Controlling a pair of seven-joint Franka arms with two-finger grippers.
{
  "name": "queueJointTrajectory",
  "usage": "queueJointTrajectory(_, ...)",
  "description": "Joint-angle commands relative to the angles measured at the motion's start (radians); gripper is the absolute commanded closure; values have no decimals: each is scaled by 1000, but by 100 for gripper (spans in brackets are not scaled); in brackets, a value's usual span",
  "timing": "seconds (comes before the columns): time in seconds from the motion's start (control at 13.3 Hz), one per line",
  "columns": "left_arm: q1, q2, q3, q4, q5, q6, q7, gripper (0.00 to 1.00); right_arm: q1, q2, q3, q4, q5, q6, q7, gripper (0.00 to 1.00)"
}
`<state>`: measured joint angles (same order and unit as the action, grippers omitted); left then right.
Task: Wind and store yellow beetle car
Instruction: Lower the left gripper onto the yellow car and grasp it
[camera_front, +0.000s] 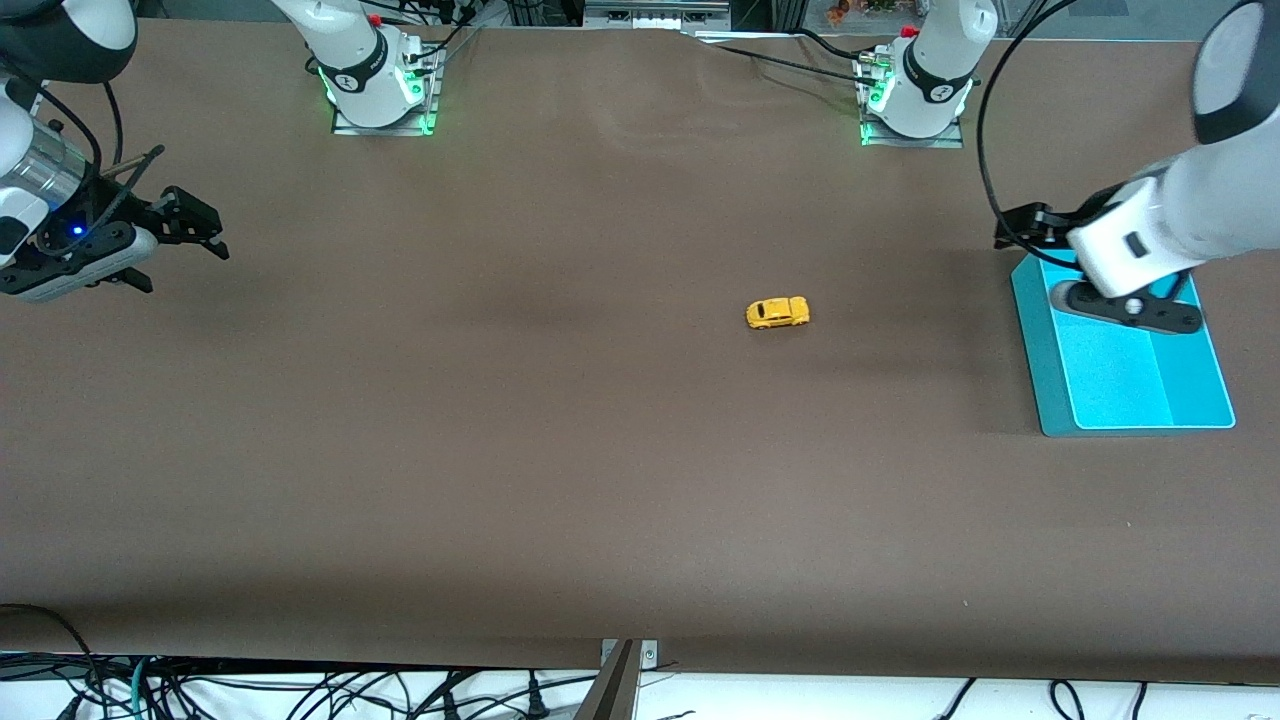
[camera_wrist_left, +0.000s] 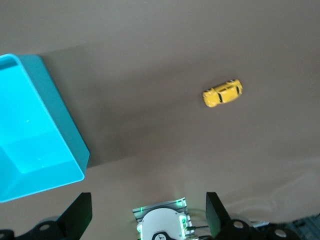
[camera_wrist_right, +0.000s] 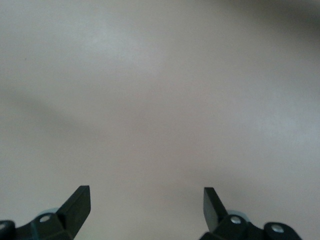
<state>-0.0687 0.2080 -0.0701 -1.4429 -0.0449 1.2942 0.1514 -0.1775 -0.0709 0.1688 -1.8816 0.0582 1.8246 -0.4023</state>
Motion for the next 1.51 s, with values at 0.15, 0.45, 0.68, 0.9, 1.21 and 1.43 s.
queueJointTrajectory(0.15, -8, -16, -71, -207, -21, 190, 415, 0, 41, -24, 0, 21, -23, -39, 199, 0)
queueJointTrajectory(0.45, -8, -18, -200, -433, -24, 488, 528, 0, 52, -18, -3, 42, -21, -68, 226, 0)
queueJointTrajectory(0.68, -10, -45, -284, -623, -23, 730, 539, 0, 52, -13, -2, 44, -18, -68, 229, 0)
queueJointTrajectory(0.9, -10, -58, -323, -760, -13, 939, 614, 0, 52, 2, -2, 56, -17, -67, 229, 0)
queueJointTrajectory(1.21, -54, -24, -323, -867, 22, 1177, 660, 0, 50, 14, -2, 78, -20, -67, 221, 0)
queueJointTrajectory(1.43, -72, 31, -323, -872, 82, 1260, 660, 0, 49, 16, -5, 84, -20, -67, 218, 0)
